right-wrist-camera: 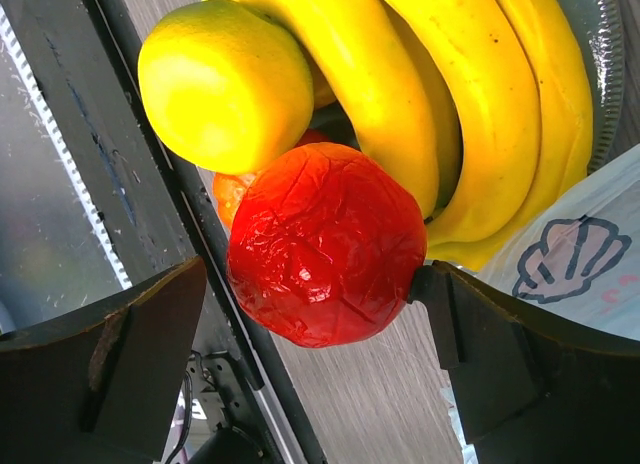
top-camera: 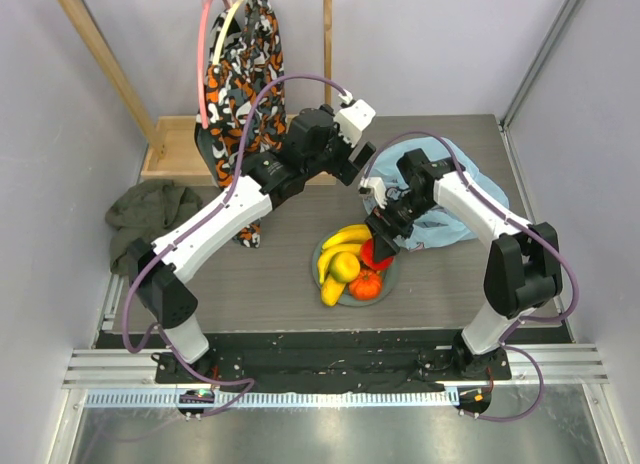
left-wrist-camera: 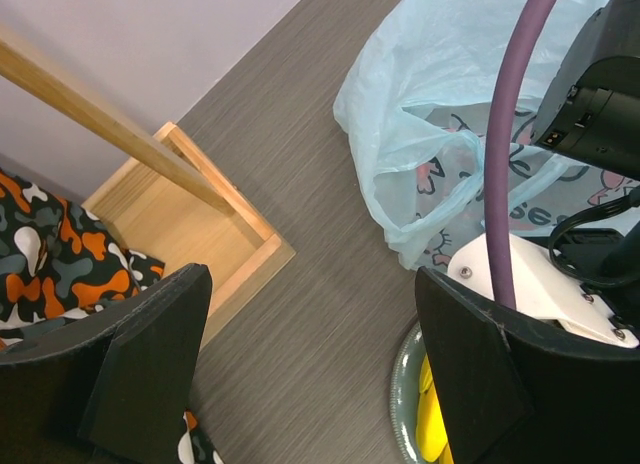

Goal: Take the fake fruits out of the plastic bag

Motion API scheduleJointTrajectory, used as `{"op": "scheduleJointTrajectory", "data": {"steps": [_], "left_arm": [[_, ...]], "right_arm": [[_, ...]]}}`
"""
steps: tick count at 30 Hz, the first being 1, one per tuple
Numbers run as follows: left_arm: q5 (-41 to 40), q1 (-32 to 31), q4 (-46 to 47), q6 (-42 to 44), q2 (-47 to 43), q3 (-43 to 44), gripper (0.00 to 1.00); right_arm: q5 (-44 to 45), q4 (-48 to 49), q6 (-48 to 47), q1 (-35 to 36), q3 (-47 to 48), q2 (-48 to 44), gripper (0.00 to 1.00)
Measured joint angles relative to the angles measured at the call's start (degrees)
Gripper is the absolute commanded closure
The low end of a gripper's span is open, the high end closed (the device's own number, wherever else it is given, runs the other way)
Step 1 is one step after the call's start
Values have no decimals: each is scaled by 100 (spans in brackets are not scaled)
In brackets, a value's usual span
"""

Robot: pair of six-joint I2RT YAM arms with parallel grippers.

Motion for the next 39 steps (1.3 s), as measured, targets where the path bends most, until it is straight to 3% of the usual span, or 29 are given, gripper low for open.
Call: {"op": "scheduleJointTrajectory", "data": {"steps": [18,32,39], "left_arm": [[212,0,-17,2,162,70,13],[264,2,-44,2,199,74,14],[273,11,-50,4,284,160,14]], "right_arm": [[66,44,234,4,188,-4,0],[-481,37,601,4,168,-4,0],[-262,79,669,2,245,-4,0]]}}
